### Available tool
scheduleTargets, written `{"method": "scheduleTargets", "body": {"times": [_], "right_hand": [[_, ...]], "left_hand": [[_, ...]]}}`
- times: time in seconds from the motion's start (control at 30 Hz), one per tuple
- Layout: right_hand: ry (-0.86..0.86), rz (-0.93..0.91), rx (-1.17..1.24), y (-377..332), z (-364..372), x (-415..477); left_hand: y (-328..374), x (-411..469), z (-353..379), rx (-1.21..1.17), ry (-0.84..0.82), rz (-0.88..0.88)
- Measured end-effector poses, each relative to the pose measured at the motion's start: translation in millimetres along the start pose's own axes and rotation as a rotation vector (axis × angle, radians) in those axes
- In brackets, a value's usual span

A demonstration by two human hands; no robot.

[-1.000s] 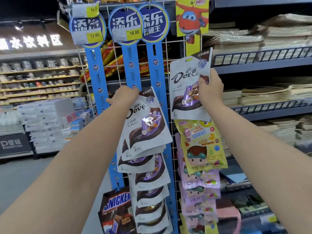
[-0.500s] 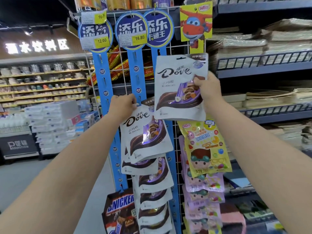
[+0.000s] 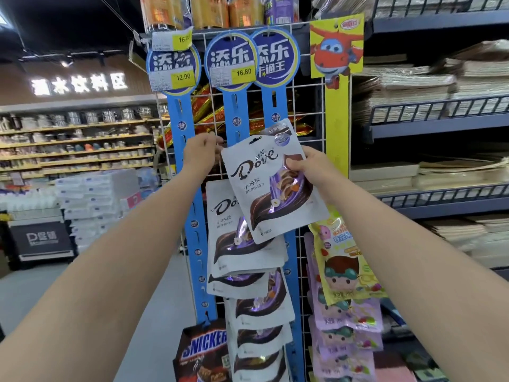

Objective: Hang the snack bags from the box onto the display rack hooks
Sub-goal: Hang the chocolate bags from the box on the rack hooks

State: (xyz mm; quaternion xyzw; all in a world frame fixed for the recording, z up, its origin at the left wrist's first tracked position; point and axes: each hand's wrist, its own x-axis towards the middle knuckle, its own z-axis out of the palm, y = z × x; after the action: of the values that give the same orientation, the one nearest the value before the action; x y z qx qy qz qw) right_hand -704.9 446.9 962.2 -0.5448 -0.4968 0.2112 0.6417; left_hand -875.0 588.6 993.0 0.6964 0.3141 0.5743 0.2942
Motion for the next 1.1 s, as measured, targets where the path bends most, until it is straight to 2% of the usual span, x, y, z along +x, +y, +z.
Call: {"method": "scheduleTargets", "body": {"times": [0.07, 0.1, 0.17, 0.2, 0.33, 0.47, 0.63, 0.73, 0.83, 0.97, 1.1], "right_hand": [[-0.008, -0.005, 0.0, 0, 4, 3], [-0.015, -0.009, 0.006, 0, 7, 3], [-0.022, -0.008, 0.017, 1, 13, 3], [-0.028, -0.006, 0.025, 2, 16, 4], [-0.045, 0.01, 0.047, 5, 27, 6], [-0.073, 0.0, 0.032, 1, 33, 10], [-0.1, 0.027, 0.006, -15, 40, 19], [-0.116, 0.082, -0.045, -23, 44, 22], [-0.06, 0.124, -0.135, -24, 46, 25], [-0.003, 0.149, -0.187, -20, 44, 30], [0.048, 0.152, -0.209, -15, 41, 34]], "left_hand": [[16, 5, 0, -0.152, -0.057, -0.083], [25, 3, 0, -0.084, -0.126, -0.036], [33, -2, 3, 0.221, -0.232, 0.104], [33, 0, 4, 0.333, -0.224, 0.148], [30, 10, 7, 0.366, -0.139, 0.131], [33, 14, 11, 0.558, -0.029, 0.243], [43, 20, 17, 0.584, 0.094, 0.311], [45, 25, 20, 0.637, 0.09, 0.336], [42, 31, 24, 0.691, 0.018, 0.314], [39, 32, 27, 0.661, 0.035, 0.275], [43, 32, 28, 0.605, 0.043, 0.113]]}}
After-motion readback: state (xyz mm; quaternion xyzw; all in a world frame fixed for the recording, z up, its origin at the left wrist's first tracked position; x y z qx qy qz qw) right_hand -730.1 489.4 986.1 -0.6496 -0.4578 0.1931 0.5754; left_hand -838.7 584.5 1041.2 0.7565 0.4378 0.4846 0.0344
